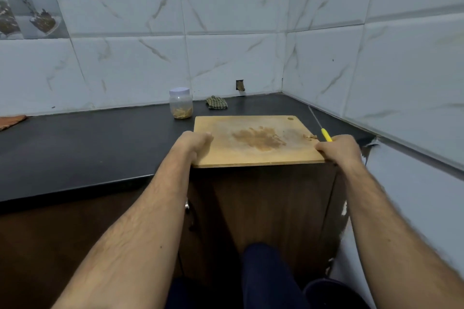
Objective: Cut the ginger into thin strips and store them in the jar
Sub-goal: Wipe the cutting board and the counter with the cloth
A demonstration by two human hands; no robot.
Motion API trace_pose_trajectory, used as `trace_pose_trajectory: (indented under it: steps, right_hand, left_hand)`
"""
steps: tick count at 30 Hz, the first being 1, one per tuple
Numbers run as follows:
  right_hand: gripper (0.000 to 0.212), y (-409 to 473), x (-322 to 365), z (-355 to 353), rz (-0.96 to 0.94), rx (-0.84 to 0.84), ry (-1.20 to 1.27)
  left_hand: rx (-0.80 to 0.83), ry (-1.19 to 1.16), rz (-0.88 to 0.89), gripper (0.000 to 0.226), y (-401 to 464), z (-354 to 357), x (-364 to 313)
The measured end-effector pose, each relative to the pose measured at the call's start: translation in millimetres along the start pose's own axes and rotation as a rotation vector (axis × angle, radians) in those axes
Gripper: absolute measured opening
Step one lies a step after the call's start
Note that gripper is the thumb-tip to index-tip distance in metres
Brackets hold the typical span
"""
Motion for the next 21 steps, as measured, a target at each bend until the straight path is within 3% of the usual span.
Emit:
trace_pose_trajectory:
  steps: [5,9,13,17,21]
  right_hand:
    - [0.018,-12,-22,-46,-0.012,-0.099,0.008]
    - [0.019,-23,-40,-78,-0.004,-0.168,-0.192]
    - [0.009,-37,-49,-101,0.012,-0.338,-0.316]
    - [0.018,-56,-46,-107,-0.107,-0.509,-0.312]
    - [0.02,-75,-42,-99,-0.236,-0.51,-0.321]
  left_hand:
    - [0.114,-0.154,-0.043,0.027,-17,41,1]
    - [0.139,-0.191,-0.03,0.021,-37,71,3]
    - [0.147,-0.26,-0.042,0.023,-50,95,3]
    - [0.17,-0.306,-0.055,0.028,-68,116,2]
    - [0.199,-0.328,-0.05,0.03,-86,136,7]
Point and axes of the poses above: each hand's wrist, its own y-axis towards the middle knuckle, its own z-axis out of the palm, x = y × z, the point moved 2 cm from there along y, towards the middle knuckle, and after that the axes turned 6 degrees about z, right-handed, at the moved point
